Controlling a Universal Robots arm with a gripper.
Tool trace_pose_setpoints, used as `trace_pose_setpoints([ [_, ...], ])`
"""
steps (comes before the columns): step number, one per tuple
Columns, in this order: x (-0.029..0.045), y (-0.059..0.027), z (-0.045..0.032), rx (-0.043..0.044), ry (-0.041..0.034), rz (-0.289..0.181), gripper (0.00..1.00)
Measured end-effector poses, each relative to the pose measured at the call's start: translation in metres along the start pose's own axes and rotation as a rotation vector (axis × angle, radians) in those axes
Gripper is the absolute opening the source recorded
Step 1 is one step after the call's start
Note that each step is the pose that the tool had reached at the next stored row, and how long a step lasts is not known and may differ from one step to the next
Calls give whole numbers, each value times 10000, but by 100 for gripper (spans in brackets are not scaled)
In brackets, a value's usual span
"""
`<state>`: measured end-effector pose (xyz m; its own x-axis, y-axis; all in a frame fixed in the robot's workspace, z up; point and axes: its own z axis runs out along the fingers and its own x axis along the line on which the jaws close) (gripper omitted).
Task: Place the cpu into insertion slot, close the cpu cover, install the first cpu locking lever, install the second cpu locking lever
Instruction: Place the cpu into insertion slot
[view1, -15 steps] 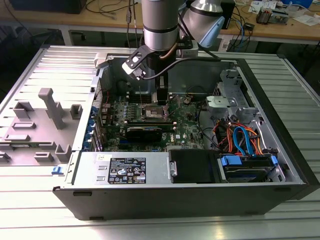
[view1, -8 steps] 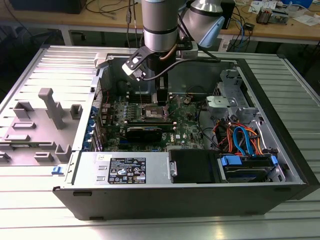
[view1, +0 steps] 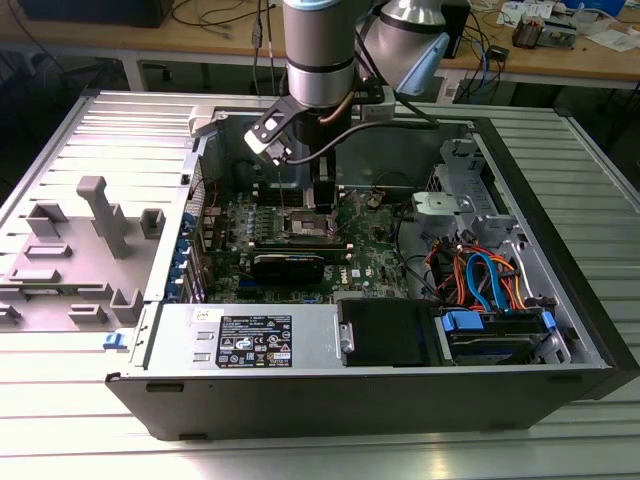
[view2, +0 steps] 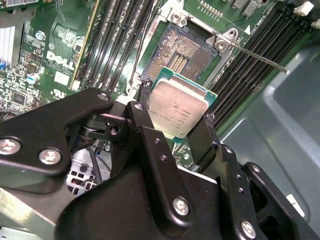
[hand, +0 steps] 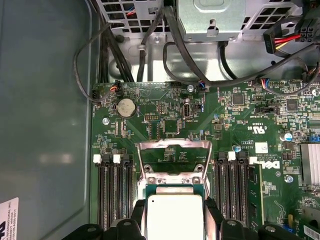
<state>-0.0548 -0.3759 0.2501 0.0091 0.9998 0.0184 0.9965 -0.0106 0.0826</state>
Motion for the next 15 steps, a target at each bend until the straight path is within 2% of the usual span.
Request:
trace_pose_setpoints([
  [15,-1,-5,55,0,-1,0,55],
])
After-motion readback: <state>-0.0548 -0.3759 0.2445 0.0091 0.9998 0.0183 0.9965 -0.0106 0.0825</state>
